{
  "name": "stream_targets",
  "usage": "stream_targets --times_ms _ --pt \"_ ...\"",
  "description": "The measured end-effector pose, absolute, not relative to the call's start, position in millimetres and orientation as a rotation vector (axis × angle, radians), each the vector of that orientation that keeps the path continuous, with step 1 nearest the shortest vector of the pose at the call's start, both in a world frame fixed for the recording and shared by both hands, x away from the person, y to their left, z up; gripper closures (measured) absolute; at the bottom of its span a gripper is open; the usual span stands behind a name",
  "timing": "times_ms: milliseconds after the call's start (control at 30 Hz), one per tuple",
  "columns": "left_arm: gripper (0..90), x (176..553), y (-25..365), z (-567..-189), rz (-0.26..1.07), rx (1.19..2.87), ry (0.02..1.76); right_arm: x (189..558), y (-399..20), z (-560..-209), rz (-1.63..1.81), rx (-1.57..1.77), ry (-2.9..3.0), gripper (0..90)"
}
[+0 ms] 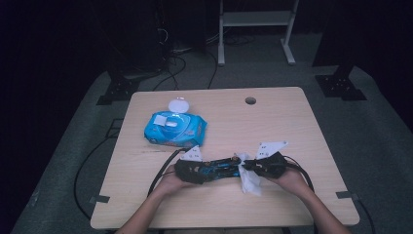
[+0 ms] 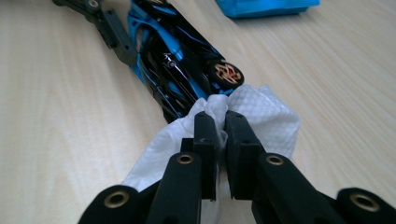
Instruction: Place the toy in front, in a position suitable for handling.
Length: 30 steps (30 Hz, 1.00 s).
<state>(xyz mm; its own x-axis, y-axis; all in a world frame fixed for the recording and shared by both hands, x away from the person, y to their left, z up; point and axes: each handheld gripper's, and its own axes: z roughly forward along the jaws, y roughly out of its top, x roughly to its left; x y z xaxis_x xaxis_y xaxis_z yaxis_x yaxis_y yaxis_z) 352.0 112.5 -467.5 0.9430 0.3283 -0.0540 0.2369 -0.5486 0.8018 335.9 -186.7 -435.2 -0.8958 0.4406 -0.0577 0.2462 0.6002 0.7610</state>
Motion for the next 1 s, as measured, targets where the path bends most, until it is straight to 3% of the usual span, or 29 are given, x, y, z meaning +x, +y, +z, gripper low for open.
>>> stream_targets --times_ms 133,200,333,500,667,867,1000 --pt "55.7 347.9 117.3 -464.2 0.158 2.148 0.397 333.7 -185.8 -437.8 1.156 0.593 2.601 81.1" --pt "55.0 346.3 120.0 -463.3 0.157 2.146 0.402 330.3 -187.7 -436.4 1.142 0.59 2.623 85.5" --pt "47.5 345.0 124.1 -464.9 0.134 2.168 0.437 325.6 -190.9 -429.5 1.083 0.604 2.655 87.6" --pt "57.6 347.2 128.7 -465.4 0.119 2.142 0.459 322.0 -187.4 -405.8 1.155 0.629 2.601 87.9" --pt "65.9 343.7 126.4 -466.2 0.146 2.149 0.408 330.2 -150.1 -387.2 1.205 0.627 2.522 88.2" --pt "66.7 343.1 126.9 -467.3 0.173 2.152 0.369 344.7 -106.5 -398.8 1.255 0.614 2.542 87.3" --pt "66.7 343.0 127.0 -467.6 0.177 2.151 0.361 345.7 -101.1 -407.4 1.171 0.587 2.575 69.0"
